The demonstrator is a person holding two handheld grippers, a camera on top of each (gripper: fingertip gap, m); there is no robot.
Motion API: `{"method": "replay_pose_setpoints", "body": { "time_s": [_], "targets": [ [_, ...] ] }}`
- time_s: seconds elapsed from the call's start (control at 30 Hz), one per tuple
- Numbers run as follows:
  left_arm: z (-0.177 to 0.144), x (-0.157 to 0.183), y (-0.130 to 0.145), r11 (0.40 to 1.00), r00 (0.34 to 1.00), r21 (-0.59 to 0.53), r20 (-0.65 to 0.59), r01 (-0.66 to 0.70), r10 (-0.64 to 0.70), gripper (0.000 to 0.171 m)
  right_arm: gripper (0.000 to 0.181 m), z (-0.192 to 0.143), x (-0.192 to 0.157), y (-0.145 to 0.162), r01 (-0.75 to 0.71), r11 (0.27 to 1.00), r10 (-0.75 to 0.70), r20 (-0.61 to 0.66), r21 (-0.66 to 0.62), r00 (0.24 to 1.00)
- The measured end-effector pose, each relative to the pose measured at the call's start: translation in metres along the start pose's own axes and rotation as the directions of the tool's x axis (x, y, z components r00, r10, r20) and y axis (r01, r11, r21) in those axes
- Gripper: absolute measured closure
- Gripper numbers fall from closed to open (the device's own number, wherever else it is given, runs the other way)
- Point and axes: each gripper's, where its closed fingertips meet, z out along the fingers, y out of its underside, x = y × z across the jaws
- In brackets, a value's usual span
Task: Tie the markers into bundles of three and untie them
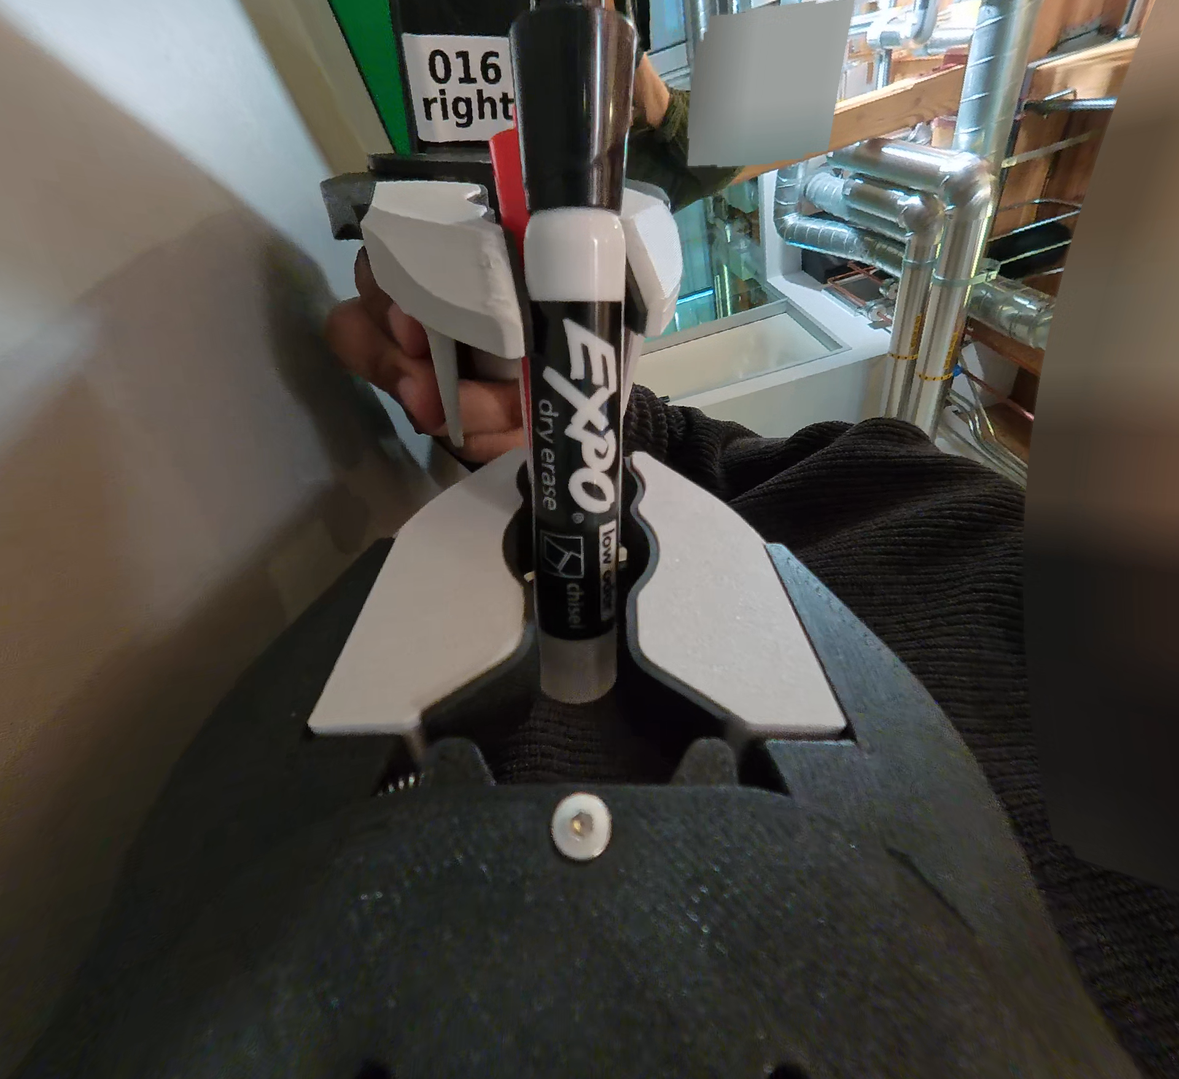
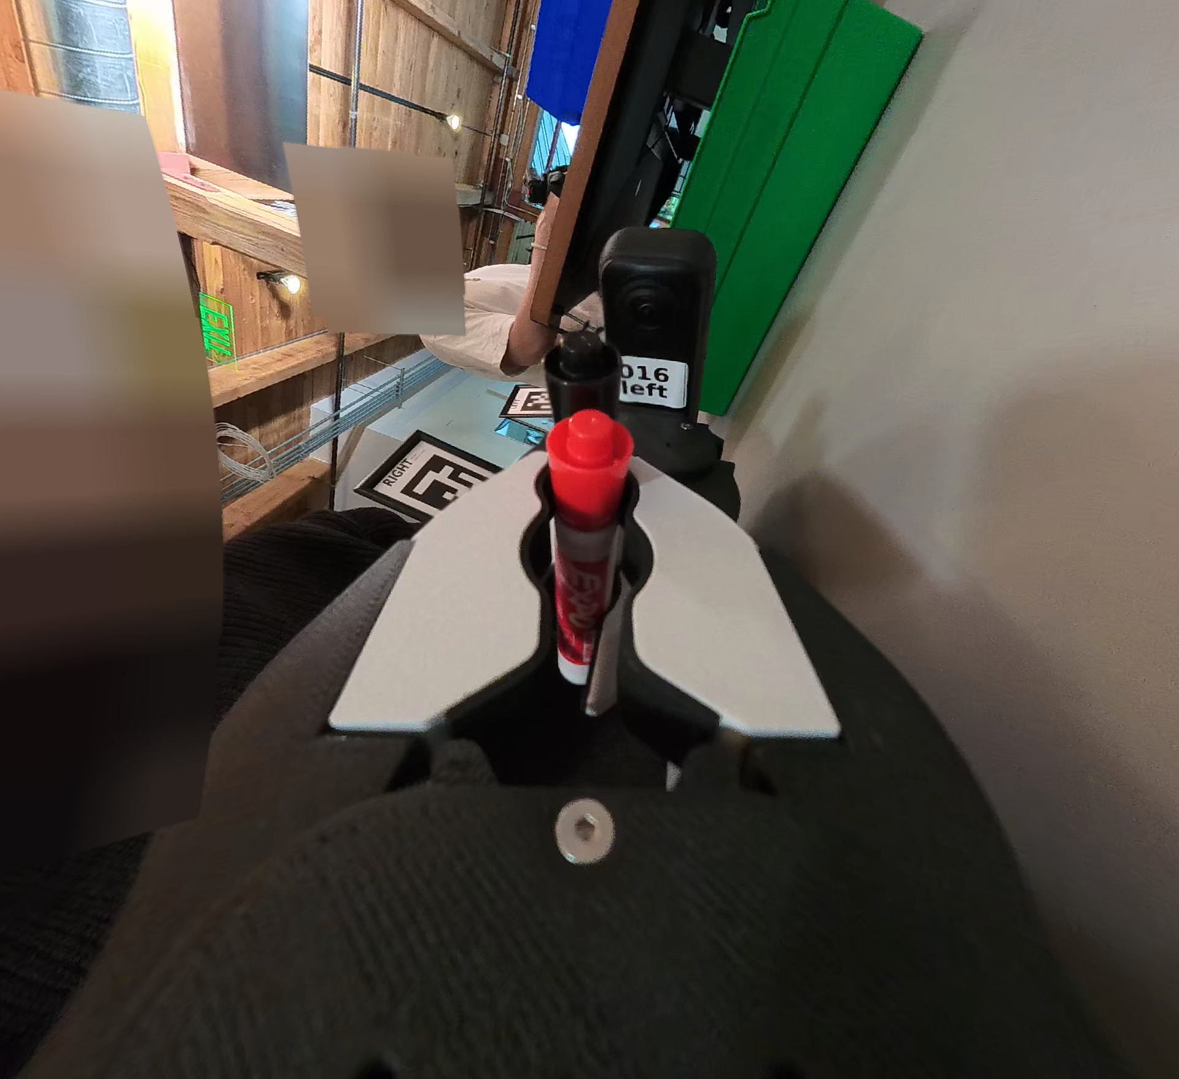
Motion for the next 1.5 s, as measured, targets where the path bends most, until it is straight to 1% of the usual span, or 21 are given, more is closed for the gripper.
{"method": "replay_pose_setpoints", "body": {
  "time_s": [0.07,0.13,0.27,0.37,0.47,0.53,0.57,0.67,0.77,0.87,0.93,1.0,1.1,1.27,1.37,1.43,1.5],
  "targets": [
    [-0.001,0.001,-0.001,1.0,1.0,0.009,-0.011,0.008,-0.008,0.143,0.164,0.0,0.0,0.0,0.009,1.0,-0.009,-0.008,-0.002,1.0],
    [-0.002,0.001,0.0,1.0,1.0,0.003,-0.007,0.005,-0.005,0.136,0.164,-0.001,0.0,-0.001,0.015,1.0,-0.015,-0.013,-0.003,1.0],
    [-0.003,0.0,0.002,0.999,0.999,-0.03,0.032,-0.04,0.041,0.12,0.164,-0.004,-0.002,-0.006,0.028,1.0,-0.027,-0.018,0.008,0.999],
    [-0.008,0.001,-0.001,0.996,0.995,-0.031,0.053,-0.081,0.083,0.111,0.164,-0.007,-0.008,-0.01,0.055,0.998,-0.055,-0.009,0.01,0.998],
    [-0.013,0.011,-0.004,0.994,0.994,-0.028,0.004,-0.106,0.106,0.103,0.163,-0.008,-0.021,-0.01,0.098,0.995,-0.098,0.036,-0.007,0.995],
    [-0.014,0.024,-0.002,0.992,0.99,-0.034,-0.074,-0.121,0.118,0.1,0.163,-0.008,-0.034,-0.007,0.139,0.99,-0.136,0.093,-0.024,0.986],
    [-0.013,0.031,0.001,0.991,0.986,-0.045,-0.119,-0.124,0.118,0.096,0.164,-0.007,-0.042,-0.005,0.165,0.986,-0.16,0.131,-0.032,0.978],
    [-0.01,0.052,0.015,0.985,0.962,-0.093,-0.247,-0.147,0.12,0.094,0.164,-0.004,-0.068,0.005,0.234,0.971,-0.212,0.263,-0.053,0.941],
    [-0.008,0.078,0.034,0.972,0.908,-0.149,-0.405,-0.18,0.106,0.095,0.164,0.0,-0.089,0.019,0.28,0.957,-0.232,0.389,-0.073,0.892],
    [-0.006,0.093,0.058,0.943,0.866,-0.223,-0.487,-0.248,0.113,0.094,0.164,0.003,-0.104,0.03,0.312,0.947,-0.238,0.491,-0.072,0.838],
    [-0.005,0.101,0.07,0.928,0.842,-0.254,-0.53,-0.272,0.102,0.094,0.164,0.006,-0.11,0.034,0.321,0.945,-0.24,0.535,-0.062,0.81],
    [-0.005,0.108,0.072,0.933,0.82,-0.243,-0.566,-0.266,0.087,0.095,0.163,0.011,-0.112,0.037,0.326,0.944,-0.242,0.556,-0.057,0.796],
    [-0.006,0.115,0.065,0.954,0.794,-0.194,-0.604,-0.229,0.068,0.097,0.164,0.017,-0.112,0.043,0.322,0.945,-0.234,0.571,-0.055,0.787],
    [-0.009,0.116,0.056,0.969,0.79,-0.157,-0.61,-0.191,0.057,0.103,0.164,0.026,-0.11,0.047,0.325,0.945,-0.244,0.567,-0.046,0.787],
    [-0.008,0.115,0.058,0.969,0.792,-0.172,-0.61,-0.179,0.038,0.105,0.164,0.028,-0.109,0.046,0.325,0.945,-0.252,0.562,-0.033,0.788],
    [-0.007,0.115,0.061,0.965,0.791,-0.193,-0.611,-0.177,0.023,0.104,0.164,0.028,-0.111,0.043,0.331,0.943,-0.263,0.563,-0.02,0.783],
    [-0.007,0.116,0.064,0.962,0.785,-0.205,-0.62,-0.178,0.014,0.109,0.164,0.028,-0.112,0.045,0.35,0.936,-0.277,0.559,-0.025,0.781]
  ]
}}
